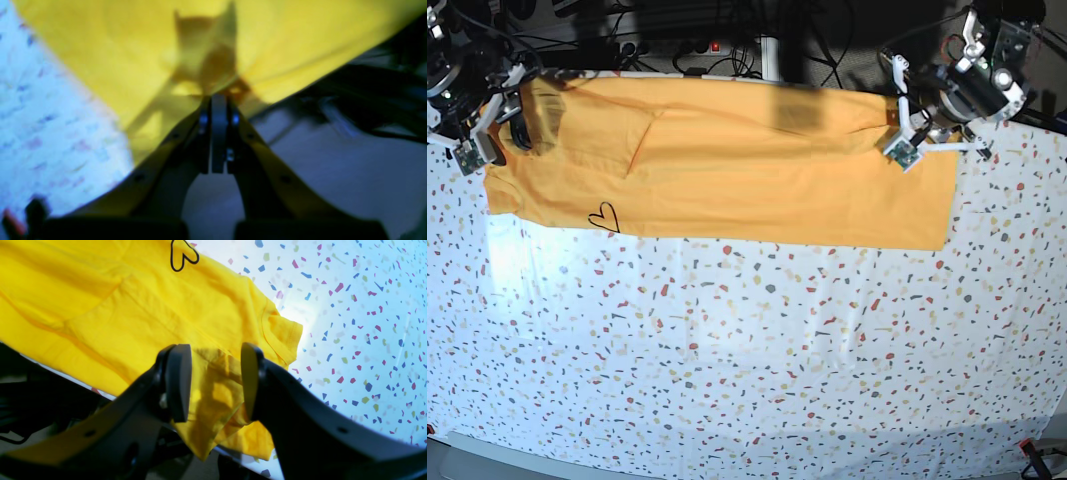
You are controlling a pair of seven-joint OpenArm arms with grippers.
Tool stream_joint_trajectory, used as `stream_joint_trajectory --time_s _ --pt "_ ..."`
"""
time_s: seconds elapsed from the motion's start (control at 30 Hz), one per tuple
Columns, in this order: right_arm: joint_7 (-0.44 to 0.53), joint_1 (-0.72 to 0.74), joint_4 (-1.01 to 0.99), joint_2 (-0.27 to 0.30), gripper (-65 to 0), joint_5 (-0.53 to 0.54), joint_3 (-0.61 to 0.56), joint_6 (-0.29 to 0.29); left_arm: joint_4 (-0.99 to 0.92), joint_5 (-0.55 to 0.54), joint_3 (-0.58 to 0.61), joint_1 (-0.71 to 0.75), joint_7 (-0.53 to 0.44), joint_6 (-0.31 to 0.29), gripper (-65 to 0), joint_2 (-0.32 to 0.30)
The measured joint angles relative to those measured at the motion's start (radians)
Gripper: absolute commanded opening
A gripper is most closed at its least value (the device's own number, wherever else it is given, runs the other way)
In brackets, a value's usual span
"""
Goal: Fold the T-shirt properly
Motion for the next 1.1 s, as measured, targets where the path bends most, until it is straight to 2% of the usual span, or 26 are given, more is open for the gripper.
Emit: stream_joint_trajectory --time_s 0.1,0.43,0.47,0.57,0.63,0.8,0.9,0.93,1.0,1.1 --pt "0.000 0.000 0.000 0.000 -40.2 0.000 0.000 0.000 0.000 0.061 0.000 0.007 -0.012 0.004 -65.0 0.000" --pt "0.000 0.000 0.000 0.000 -40.2 0.000 0.000 0.000 0.000 0.064 0.000 0.007 -0.001 0.005 -65.0 0.000" --pt "0.000 0.000 0.000 0.000 -40.2 0.000 0.000 0.000 0.000 0.061 0.000 0.007 0.008 0.030 -62.8 0.000" --pt "0.000 0.000 0.000 0.000 -40.2 0.000 0.000 0.000 0.000 0.066 0.000 0.007 0.026 0.087 -46.3 0.000" --pt "0.000 0.000 0.000 0.000 -40.2 0.000 0.000 0.000 0.000 0.065 0.000 0.006 0.040 0.098 -40.6 0.000" --pt "0.000 0.000 0.000 0.000 -40.2 0.000 0.000 0.000 0.000 0.066 0.000 0.012 0.050 0.098 -39.2 0.000" --pt "0.000 0.005 0.000 0.000 -40.2 0.009 0.000 0.000 0.000 0.069 0.000 0.010 0.011 0.099 -39.2 0.000" --pt "-0.009 0.014 0.000 -0.003 -40.2 0.041 0.000 0.000 0.000 0.069 0.000 0.010 -0.019 0.114 -39.2 0.000" --pt "-0.035 0.045 0.000 -0.028 -40.2 0.105 0.001 0.000 0.000 0.077 0.000 0.011 -0.145 0.254 -39.2 0.002" --pt "-0.045 0.115 0.000 -0.117 -40.2 0.101 0.001 -0.002 0.002 0.134 0.000 -0.006 -0.251 0.351 -39.2 0.003"
